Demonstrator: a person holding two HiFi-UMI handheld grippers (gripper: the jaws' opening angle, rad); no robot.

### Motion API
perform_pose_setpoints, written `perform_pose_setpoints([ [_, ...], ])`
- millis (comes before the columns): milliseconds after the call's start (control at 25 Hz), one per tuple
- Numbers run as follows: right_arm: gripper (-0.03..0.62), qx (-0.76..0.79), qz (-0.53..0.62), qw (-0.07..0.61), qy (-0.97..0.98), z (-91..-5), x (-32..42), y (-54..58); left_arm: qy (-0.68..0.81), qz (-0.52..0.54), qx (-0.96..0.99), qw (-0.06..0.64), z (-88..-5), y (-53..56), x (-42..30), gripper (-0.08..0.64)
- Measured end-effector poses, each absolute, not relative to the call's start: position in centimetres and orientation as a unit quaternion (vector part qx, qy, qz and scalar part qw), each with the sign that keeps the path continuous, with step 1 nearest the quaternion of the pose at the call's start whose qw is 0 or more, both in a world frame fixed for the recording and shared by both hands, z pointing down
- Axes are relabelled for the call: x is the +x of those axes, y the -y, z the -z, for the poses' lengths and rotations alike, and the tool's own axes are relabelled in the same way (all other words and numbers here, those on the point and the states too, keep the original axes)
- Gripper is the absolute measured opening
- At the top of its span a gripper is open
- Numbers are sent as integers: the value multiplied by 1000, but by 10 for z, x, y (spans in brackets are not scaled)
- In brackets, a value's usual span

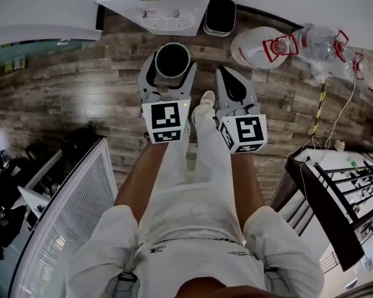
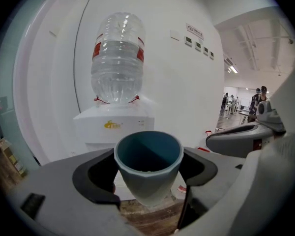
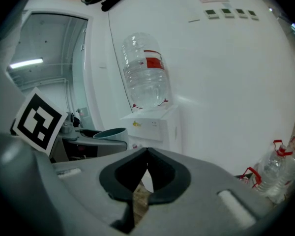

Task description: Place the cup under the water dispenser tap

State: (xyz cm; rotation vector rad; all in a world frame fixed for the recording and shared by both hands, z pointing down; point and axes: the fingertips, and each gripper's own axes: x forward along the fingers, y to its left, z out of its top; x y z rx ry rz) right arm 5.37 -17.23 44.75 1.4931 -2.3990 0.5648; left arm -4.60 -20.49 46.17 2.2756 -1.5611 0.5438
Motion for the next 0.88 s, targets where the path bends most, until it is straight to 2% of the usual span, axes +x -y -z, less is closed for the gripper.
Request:
perform_pose_setpoints([
  [880,0,521,-209,139,816,-564,65,202,553,-193,795,158,-603,274,-48,370],
])
